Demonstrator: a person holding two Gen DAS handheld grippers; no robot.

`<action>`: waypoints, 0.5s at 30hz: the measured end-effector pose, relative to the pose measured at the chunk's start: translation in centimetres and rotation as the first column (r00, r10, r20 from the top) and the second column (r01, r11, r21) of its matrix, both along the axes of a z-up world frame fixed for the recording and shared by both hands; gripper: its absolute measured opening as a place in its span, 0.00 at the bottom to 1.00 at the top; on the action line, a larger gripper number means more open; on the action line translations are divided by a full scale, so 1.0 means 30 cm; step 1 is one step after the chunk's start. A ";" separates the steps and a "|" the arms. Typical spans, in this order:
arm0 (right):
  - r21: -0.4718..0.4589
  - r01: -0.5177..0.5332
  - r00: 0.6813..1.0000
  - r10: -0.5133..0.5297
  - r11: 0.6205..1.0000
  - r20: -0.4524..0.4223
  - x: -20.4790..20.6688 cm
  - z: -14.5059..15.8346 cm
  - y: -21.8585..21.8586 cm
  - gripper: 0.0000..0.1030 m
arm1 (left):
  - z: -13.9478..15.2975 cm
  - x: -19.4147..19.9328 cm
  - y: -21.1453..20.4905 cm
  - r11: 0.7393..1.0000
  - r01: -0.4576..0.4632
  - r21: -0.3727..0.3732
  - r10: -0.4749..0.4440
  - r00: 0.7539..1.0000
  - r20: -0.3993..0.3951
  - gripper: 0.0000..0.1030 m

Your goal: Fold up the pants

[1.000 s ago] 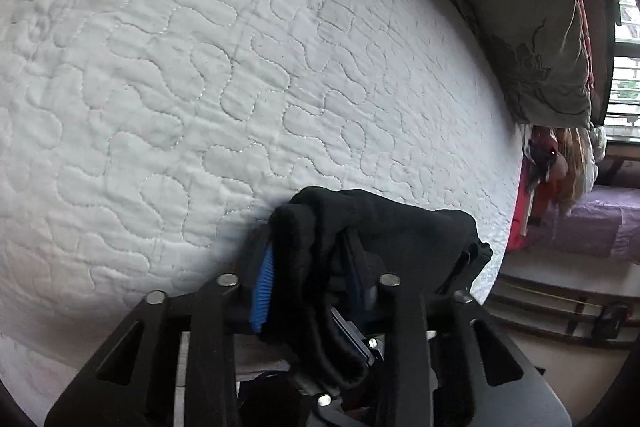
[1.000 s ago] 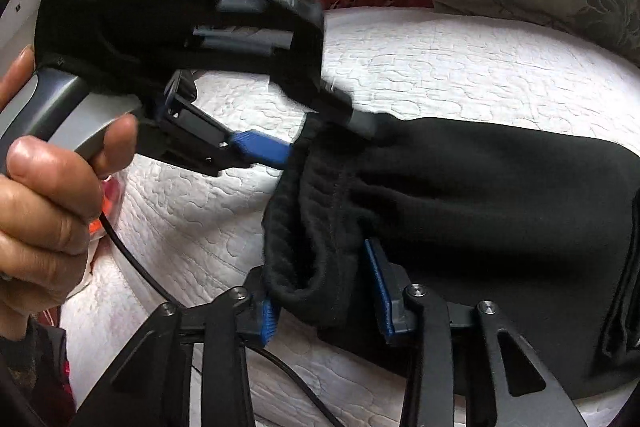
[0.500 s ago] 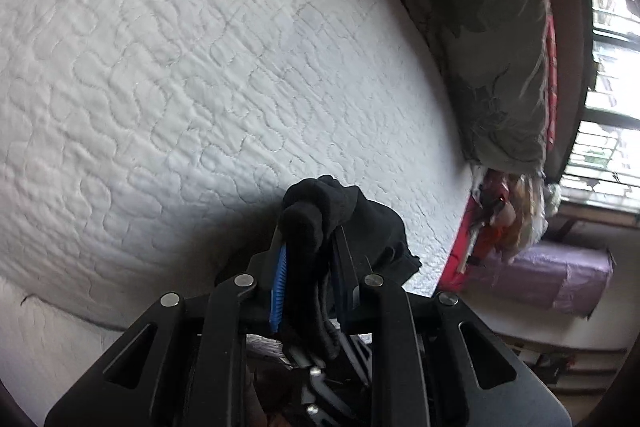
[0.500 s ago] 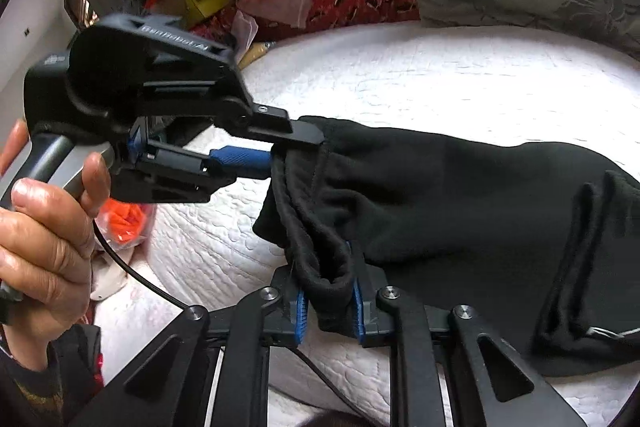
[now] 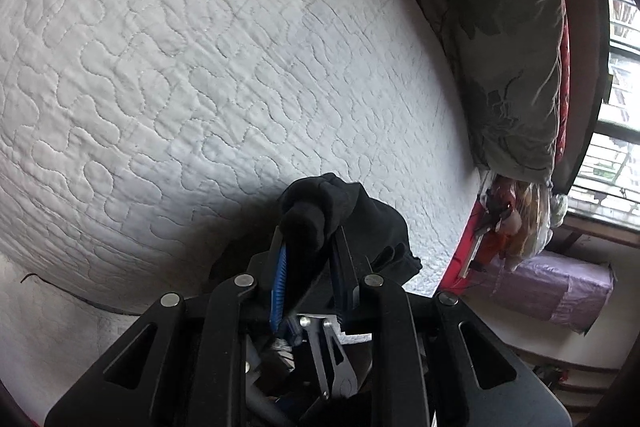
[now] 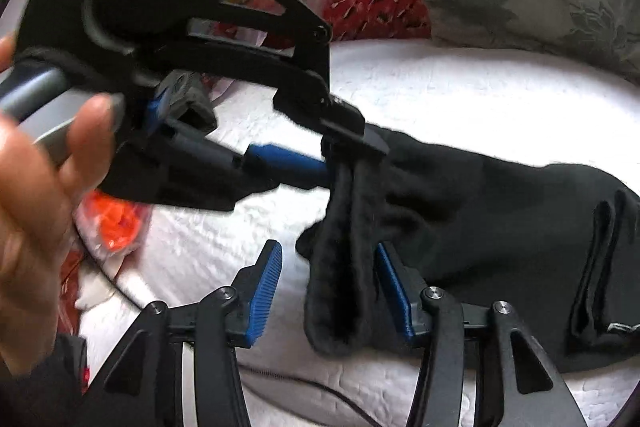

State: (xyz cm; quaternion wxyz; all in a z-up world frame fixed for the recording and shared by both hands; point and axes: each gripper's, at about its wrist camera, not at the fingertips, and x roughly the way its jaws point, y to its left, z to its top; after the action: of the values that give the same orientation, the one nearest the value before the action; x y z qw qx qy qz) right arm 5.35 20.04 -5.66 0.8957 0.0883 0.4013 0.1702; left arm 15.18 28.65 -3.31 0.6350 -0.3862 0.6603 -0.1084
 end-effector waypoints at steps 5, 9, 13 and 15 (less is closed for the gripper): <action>0.062 -0.017 0.999 0.020 0.998 -0.049 0.025 -0.009 -0.047 0.23 | -0.017 -0.026 0.020 0.997 -0.039 -0.071 0.038 0.999 -0.016 0.16; 0.091 -0.023 0.999 0.026 0.996 -0.031 0.000 0.024 -0.104 0.22 | 0.026 -0.053 -0.032 0.995 -0.034 -0.095 0.035 0.999 0.012 0.16; 0.128 -0.008 1.000 0.008 0.992 -0.006 -0.033 0.072 -0.196 0.22 | 0.086 -0.071 -0.146 0.995 0.001 -0.100 0.004 0.999 0.049 0.16; 0.156 0.015 1.000 -0.017 0.988 0.007 -0.054 0.099 -0.275 0.22 | 0.112 -0.071 -0.223 0.995 0.030 -0.096 -0.024 0.997 0.069 0.16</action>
State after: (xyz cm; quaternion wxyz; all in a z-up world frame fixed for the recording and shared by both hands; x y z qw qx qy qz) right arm 3.73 11.79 -2.70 0.8890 0.1607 0.3823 0.1943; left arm 13.04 21.96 0.04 0.6359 -0.4035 0.6377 -0.1618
